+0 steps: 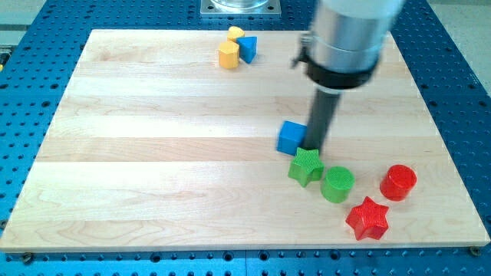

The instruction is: Push the cube diagonally to the green blocks

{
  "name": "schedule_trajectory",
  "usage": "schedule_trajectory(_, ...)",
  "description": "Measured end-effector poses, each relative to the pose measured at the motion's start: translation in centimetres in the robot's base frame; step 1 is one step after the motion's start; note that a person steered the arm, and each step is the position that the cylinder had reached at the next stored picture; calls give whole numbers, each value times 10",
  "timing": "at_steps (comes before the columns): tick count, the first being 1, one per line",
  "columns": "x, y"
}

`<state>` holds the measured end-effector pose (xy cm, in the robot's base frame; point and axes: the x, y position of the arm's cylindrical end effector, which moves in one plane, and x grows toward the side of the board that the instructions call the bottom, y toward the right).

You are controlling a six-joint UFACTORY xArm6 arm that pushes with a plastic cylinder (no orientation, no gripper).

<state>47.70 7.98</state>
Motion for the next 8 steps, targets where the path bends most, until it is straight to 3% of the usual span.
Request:
schedule_trajectory(2,-3,-5)
schedule_trajectory(7,-64,-84)
schedule_trajectory(8,-41,-79)
